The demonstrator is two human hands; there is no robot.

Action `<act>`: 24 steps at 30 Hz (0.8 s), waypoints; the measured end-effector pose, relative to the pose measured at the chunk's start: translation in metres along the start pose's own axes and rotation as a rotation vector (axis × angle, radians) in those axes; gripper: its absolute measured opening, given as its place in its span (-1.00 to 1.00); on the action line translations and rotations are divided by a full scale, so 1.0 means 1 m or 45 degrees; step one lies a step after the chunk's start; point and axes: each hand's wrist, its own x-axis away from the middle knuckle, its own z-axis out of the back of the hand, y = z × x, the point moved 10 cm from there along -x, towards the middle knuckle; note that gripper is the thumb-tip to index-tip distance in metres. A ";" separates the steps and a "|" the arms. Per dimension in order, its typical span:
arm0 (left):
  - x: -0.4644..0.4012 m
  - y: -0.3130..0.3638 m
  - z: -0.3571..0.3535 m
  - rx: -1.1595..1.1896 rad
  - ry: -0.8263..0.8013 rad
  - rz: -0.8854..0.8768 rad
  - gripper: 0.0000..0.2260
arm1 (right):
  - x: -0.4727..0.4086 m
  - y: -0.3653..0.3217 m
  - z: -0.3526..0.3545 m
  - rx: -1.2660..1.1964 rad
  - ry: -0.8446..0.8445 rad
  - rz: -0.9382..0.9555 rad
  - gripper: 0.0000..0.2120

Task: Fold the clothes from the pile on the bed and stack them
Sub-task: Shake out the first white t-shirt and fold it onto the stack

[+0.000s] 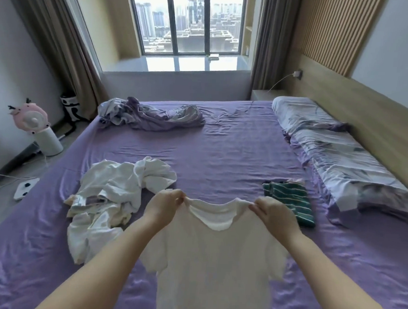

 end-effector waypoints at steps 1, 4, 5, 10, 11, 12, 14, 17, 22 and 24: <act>-0.011 -0.008 -0.013 -0.015 -0.014 0.070 -0.86 | -0.009 0.011 -0.015 -0.009 -0.052 -0.020 -0.74; -0.041 -0.029 -0.047 -0.007 -0.032 0.249 -0.84 | -0.036 0.038 -0.056 -0.023 -0.174 -0.068 -0.76; -0.050 -0.035 -0.058 -0.003 -0.039 0.295 -0.84 | -0.046 0.046 -0.067 -0.032 -0.196 -0.083 -0.77; -0.085 -0.067 -0.099 -0.005 -0.013 0.498 -0.82 | -0.089 0.084 -0.117 -0.135 -0.249 -0.201 -0.79; -0.089 -0.073 -0.104 -0.039 0.008 0.532 -0.81 | -0.097 0.090 -0.126 -0.157 -0.259 -0.219 -0.79; -0.092 -0.079 -0.109 -0.070 0.030 0.558 -0.79 | -0.104 0.095 -0.135 -0.180 -0.272 -0.238 -0.80; -0.102 -0.087 -0.119 -0.120 0.062 0.589 -0.77 | -0.116 0.104 -0.152 -0.215 -0.282 -0.269 -0.82; -0.120 -0.098 -0.130 -0.312 0.089 0.601 -0.74 | -0.134 0.118 -0.171 -0.198 -0.238 -0.314 -0.80; -0.160 -0.126 -0.139 -0.382 0.271 0.617 -0.75 | -0.164 0.142 -0.194 -0.022 -0.177 -0.331 -0.74; -0.179 -0.137 -0.155 -0.169 0.297 0.559 -0.78 | -0.175 0.153 -0.203 0.075 -0.155 -0.300 -0.72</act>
